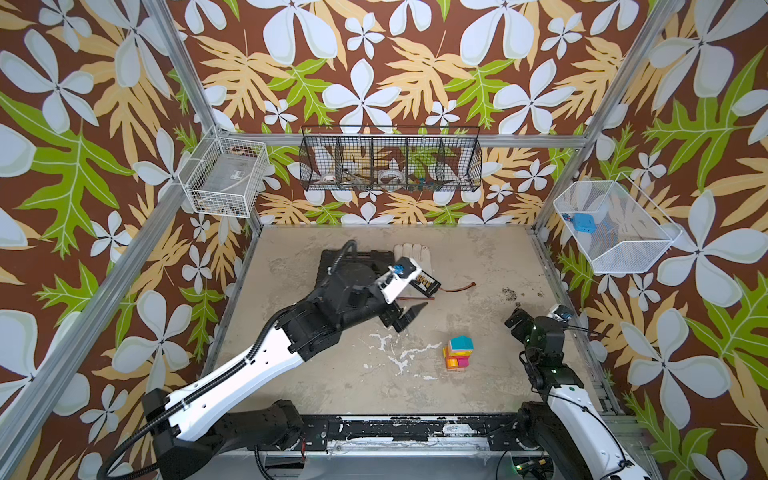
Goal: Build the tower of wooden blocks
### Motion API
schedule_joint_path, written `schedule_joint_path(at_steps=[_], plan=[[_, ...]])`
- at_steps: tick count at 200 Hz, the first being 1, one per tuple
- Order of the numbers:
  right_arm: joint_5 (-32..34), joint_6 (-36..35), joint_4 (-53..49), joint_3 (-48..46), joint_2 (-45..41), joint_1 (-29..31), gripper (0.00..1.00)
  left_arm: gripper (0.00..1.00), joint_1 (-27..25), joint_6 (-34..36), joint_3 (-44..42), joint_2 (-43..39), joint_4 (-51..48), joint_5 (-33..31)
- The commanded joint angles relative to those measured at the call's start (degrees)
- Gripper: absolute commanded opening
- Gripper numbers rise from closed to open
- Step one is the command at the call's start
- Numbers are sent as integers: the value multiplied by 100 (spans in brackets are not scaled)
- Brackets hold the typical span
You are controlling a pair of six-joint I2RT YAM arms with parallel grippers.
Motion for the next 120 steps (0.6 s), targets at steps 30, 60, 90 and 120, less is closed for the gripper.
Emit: schedule_joint_path(at_steps=[30,60,90,120], plan=[[196,-581,892,348,418,6,100,100,2480,-1903,-2693,-1516,2921,-1169],[463,-1109,1010,1229,1249,5,100,100,3625,-2357,-4009,-1450,4131,-1839],[406,-2122,2126,1466,2360,16,100,100,4153,-1872,-5113,-675,5756,-2517],[-83,-2603,3910,614,3274,175,100,100,4314,-1709,-5655,712,7650,-2525]])
